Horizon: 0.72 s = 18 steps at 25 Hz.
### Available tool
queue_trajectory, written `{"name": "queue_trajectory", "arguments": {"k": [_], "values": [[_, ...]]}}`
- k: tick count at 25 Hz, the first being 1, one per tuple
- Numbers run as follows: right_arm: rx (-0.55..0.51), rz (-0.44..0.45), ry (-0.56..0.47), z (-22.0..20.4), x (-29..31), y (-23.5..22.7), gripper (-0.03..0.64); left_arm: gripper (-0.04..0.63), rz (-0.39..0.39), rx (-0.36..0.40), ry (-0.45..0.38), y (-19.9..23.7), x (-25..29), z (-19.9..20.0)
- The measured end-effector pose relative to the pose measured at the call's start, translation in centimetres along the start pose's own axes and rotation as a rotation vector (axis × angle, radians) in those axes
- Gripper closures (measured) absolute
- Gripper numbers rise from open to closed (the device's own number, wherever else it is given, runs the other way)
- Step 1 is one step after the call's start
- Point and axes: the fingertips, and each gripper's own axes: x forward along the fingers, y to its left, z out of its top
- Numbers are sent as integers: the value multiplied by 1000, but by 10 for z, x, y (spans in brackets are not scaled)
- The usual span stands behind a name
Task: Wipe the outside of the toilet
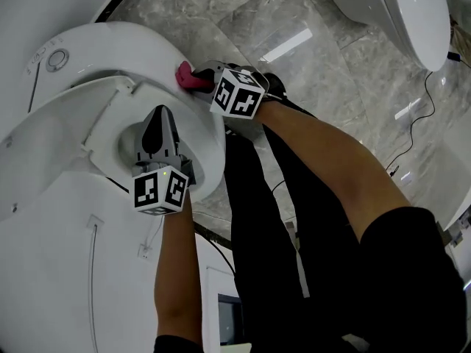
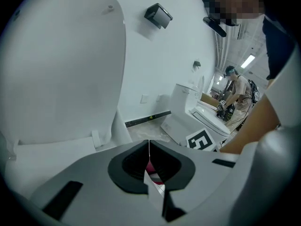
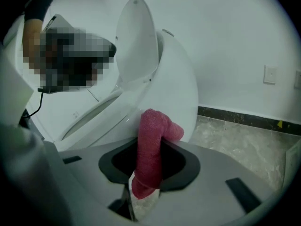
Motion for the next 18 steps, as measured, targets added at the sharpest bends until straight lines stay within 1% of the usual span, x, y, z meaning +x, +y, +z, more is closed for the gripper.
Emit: {"name": "queue_trajectory", "arguments": {"k": [6,13,18], "values": [[26,17,26,-36,-5,30,489,577,-36,24,8,-8,3,-8],[92,39,34,-76,-12,69,489,577,-69,47,26,-15,3,-20],[137,72,38,-105,-15,102,489,577,-93,73,47,-16,5,-27]]}}
